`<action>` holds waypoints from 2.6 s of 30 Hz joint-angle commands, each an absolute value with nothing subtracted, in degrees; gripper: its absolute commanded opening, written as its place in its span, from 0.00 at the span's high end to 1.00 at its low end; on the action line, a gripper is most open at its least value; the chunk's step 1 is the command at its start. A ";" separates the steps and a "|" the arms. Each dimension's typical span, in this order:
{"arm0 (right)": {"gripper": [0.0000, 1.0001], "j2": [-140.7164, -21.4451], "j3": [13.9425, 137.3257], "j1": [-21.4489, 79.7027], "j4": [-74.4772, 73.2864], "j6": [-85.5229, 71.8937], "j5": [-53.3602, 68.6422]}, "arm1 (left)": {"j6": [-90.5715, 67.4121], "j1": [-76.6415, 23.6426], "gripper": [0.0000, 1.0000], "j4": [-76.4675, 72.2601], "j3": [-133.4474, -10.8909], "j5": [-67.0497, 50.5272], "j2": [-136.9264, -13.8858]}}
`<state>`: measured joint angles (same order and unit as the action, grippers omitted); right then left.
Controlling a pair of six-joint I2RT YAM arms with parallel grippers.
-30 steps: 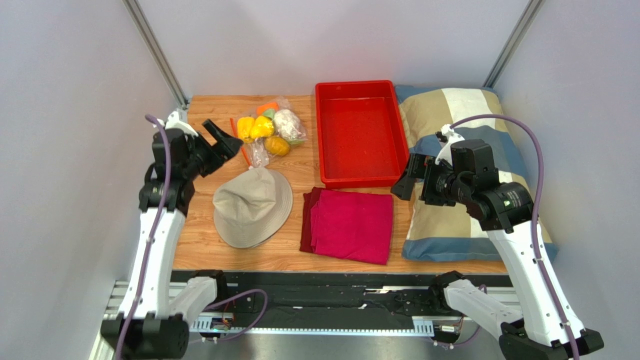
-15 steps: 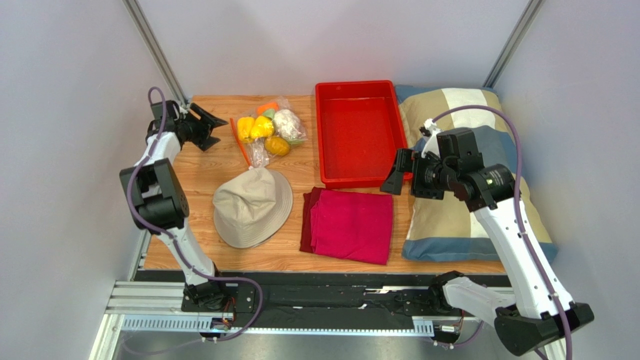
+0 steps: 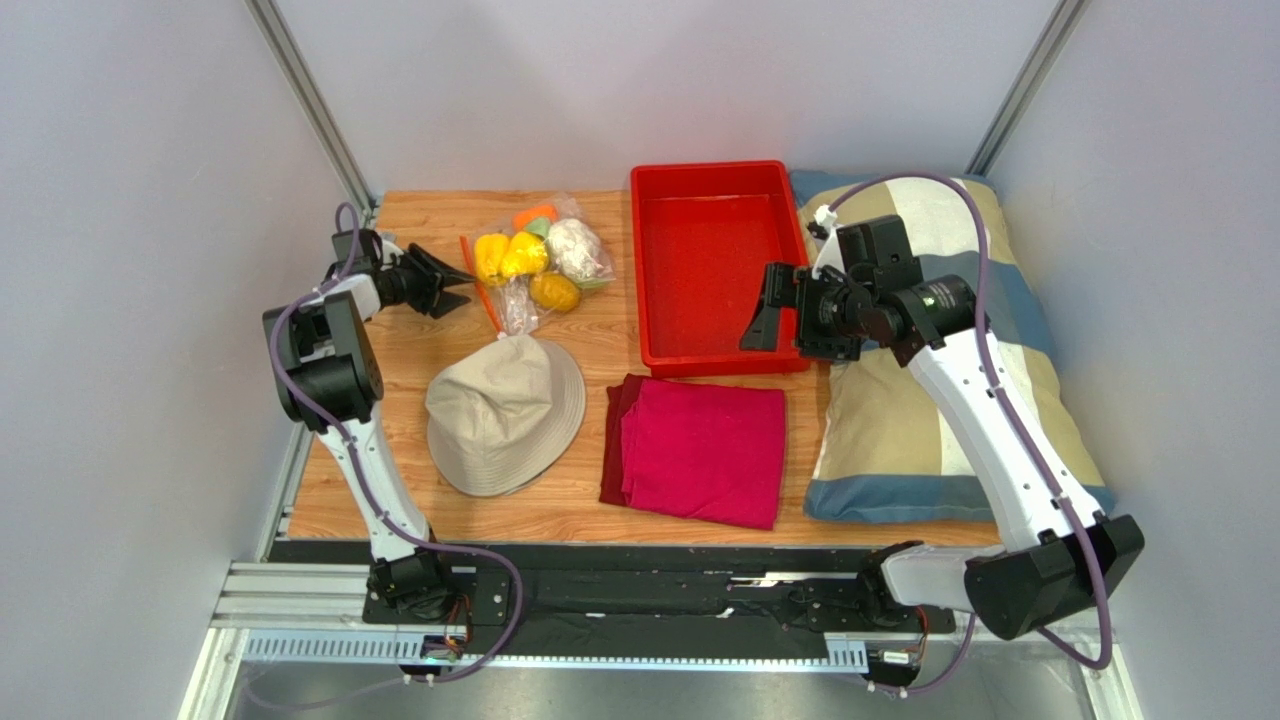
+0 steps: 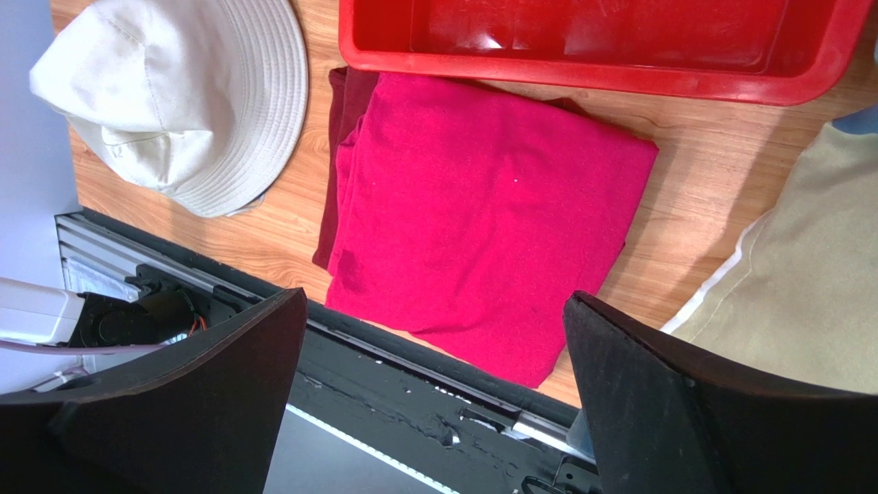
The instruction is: Open the zip-top bag and remove the fake food
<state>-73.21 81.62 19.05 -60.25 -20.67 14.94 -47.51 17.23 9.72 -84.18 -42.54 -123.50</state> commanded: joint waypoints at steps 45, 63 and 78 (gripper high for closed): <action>0.01 -112.34 94.77 32.16 3.82 -6.86 32.25 | -72.24 -1.56 1.00 21.44 -83.14 -18.91 -94.31; 0.26 -114.25 81.47 32.52 38.74 -20.64 30.69 | -82.00 -5.36 1.00 22.68 -86.92 -14.24 -94.13; 1.00 -121.29 94.56 31.38 29.47 -23.12 39.26 | -56.65 -5.27 0.93 24.40 -93.67 -19.95 -94.13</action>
<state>-120.42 87.48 32.29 32.51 -23.62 33.74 -75.50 -4.99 23.44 -84.99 -15.42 -96.29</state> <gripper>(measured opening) 0.059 0.026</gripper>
